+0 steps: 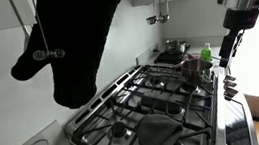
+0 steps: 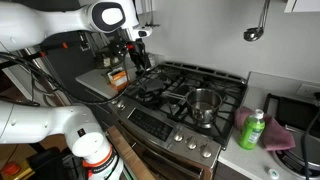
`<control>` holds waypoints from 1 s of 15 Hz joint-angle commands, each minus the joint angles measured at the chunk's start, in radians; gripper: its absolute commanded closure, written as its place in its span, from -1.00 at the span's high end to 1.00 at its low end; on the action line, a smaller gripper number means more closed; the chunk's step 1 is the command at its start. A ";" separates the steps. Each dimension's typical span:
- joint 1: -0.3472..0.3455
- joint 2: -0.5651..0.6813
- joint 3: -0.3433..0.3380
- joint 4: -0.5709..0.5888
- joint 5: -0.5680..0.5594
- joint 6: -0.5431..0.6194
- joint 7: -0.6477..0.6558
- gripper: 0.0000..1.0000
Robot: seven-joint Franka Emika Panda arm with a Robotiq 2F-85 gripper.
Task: Place the cap on the green bottle
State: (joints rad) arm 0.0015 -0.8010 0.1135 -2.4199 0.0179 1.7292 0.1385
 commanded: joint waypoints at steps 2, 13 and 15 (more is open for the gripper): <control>0.007 0.001 -0.005 0.002 -0.004 -0.001 0.004 1.00; -0.005 0.005 -0.013 0.005 -0.012 -0.001 0.008 1.00; -0.042 0.007 -0.051 0.012 -0.031 0.005 0.009 1.00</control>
State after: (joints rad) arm -0.0057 -0.8010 0.1063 -2.4192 0.0148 1.7303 0.1406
